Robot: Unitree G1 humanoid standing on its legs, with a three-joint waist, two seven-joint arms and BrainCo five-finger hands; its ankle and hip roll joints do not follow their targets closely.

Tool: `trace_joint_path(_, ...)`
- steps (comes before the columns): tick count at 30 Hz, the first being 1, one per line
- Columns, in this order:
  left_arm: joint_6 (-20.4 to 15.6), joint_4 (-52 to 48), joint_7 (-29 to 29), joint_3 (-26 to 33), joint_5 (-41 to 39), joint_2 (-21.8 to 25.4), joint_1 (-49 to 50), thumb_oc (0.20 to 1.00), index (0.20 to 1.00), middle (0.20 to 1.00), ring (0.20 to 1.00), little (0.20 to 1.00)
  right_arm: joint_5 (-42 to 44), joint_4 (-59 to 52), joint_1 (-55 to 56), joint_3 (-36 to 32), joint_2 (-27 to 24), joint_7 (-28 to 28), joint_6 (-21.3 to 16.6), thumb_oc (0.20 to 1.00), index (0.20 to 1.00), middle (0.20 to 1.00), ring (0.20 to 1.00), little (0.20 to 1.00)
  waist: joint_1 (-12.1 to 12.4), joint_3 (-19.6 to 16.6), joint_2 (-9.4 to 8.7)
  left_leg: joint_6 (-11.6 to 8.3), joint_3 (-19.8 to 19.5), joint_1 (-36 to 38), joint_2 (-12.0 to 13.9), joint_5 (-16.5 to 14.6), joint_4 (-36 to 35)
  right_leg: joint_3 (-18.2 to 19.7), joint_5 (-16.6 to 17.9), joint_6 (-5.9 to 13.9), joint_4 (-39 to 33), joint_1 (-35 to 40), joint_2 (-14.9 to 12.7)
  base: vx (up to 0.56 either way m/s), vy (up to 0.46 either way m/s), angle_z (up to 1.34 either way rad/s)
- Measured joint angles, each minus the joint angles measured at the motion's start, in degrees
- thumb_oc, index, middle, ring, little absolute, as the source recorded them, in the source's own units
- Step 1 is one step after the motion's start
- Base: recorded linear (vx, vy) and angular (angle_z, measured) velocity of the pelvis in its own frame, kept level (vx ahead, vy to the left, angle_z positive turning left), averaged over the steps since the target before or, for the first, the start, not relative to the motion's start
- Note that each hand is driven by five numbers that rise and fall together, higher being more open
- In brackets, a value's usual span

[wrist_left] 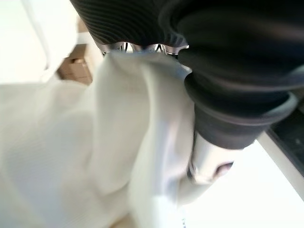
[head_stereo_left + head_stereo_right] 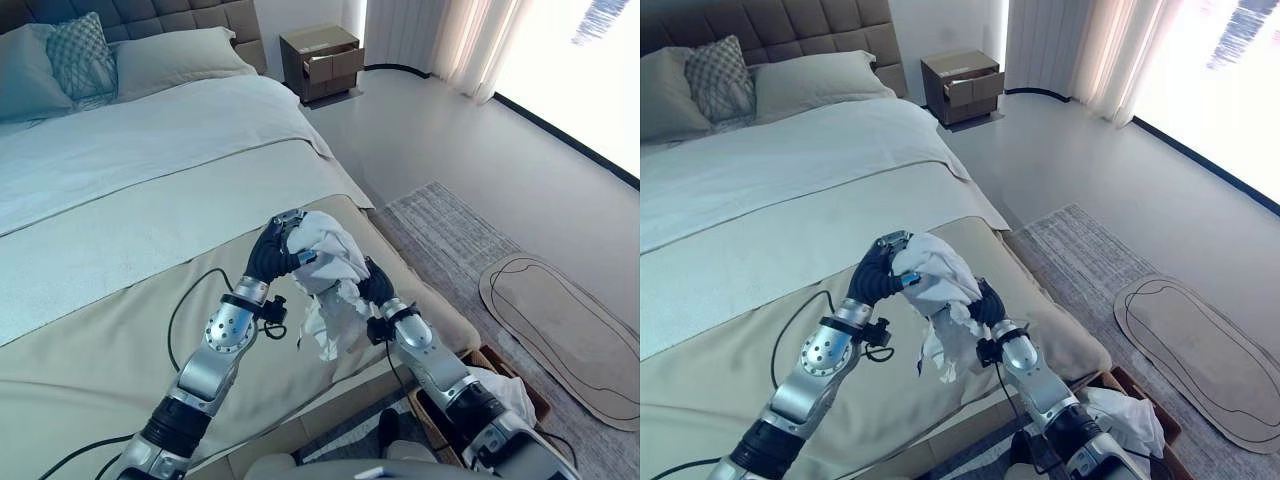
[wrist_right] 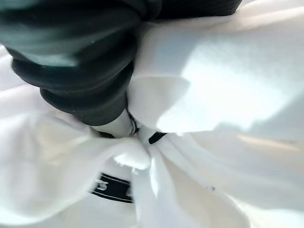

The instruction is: Pick up clothes into the bucket

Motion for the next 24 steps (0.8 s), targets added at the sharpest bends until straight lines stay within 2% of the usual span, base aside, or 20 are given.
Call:
trace_joint_path(6, -1.62, 3.62, -1.27, 3.56, -3.46, -0.79, 2.89, 1.0, 1.0, 1.0, 1.0, 1.0, 14.49, 0.27, 5.37, -5.31, -0.17, 3.83, -1.82, 0.2, 0.2, 0.2, 0.2, 0.2, -0.03, 0.01, 0.02, 0.02, 0.13, 0.6, 0.01, 0.01, -0.33, -0.01, -0.06, 0.08, -0.01, 0.34, -0.03, 0.0, 0.0, 0.0)
trace_joint_path(8, -1.89, 5.04, -1.56, 4.33, -3.43, -0.74, 3.62, 1.0, 1.0, 1.0, 1.0, 1.0, 16.2, 0.11, 6.7, -6.96, -0.37, 4.57, -2.66, 0.2, 0.2, 0.2, 0.2, 0.2, -0.06, -0.01, -0.01, 0.02, 0.16, 0.73, 0.02, 0.01, -0.47, -0.01, -0.19, 0.24, -0.01, 0.44, -0.06, 0.0, 0.0, 0.0)
trace_joint_path(24, -4.01, 11.81, -2.05, 11.57, -3.14, -3.11, 9.98, 1.0, 1.0, 1.0, 1.0, 1.0, 16.4, -3.84, 13.2, -20.64, -1.74, 4.07, -6.08, 0.2, 0.2, 0.2, 0.2, 0.2, -0.06, -0.08, -0.12, 0.08, 0.26, 1.39, -0.01, 0.05, -0.63, 0.05, -0.19, 0.25, -0.01, 0.92, -0.09, 0.0, 0.0, 0.0)
